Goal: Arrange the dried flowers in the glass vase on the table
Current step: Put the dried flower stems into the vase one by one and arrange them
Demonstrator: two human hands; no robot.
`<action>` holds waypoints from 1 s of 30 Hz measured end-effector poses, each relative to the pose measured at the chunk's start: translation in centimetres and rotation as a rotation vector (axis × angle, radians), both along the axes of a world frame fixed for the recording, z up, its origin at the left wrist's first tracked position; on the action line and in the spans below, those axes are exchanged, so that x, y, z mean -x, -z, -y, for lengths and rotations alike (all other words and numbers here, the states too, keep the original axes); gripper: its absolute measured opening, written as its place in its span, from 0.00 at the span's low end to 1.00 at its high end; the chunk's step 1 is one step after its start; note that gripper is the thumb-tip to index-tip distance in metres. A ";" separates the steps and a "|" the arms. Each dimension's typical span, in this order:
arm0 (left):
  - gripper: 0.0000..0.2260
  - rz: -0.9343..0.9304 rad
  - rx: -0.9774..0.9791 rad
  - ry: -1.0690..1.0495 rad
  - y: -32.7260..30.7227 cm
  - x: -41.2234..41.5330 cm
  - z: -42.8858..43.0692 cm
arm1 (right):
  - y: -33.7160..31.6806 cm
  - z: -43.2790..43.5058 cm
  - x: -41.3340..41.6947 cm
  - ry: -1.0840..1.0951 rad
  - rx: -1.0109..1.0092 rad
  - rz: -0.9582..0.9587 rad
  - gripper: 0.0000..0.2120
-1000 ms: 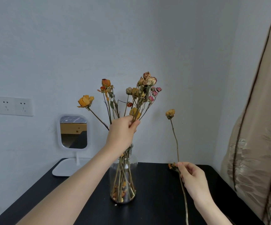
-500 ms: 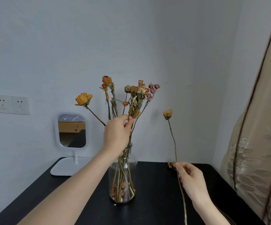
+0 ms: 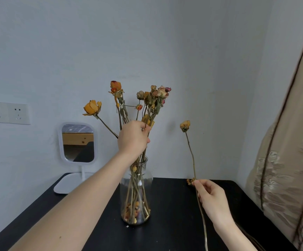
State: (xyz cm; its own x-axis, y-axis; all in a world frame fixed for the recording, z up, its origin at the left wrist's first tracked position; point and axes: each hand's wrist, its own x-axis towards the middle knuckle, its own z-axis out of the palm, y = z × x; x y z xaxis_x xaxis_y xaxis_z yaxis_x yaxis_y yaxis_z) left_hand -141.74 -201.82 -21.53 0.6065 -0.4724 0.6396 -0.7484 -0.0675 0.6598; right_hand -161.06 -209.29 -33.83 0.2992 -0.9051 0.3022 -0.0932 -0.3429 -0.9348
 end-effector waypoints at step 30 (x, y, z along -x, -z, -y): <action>0.23 -0.487 -0.280 0.488 10.8 -5.5 -1.8 | -9.5 0.1 -4.6 -0.094 0.197 0.275 0.11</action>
State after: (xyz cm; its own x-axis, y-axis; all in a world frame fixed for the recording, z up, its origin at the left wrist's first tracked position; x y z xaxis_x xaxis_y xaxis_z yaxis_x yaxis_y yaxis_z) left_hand -136.25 -200.01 -32.37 0.4699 -0.8666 0.1681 -0.3630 -0.0161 0.9316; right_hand -156.43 -209.39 -24.34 0.2618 -0.7935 0.5494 0.1931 -0.5147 -0.8354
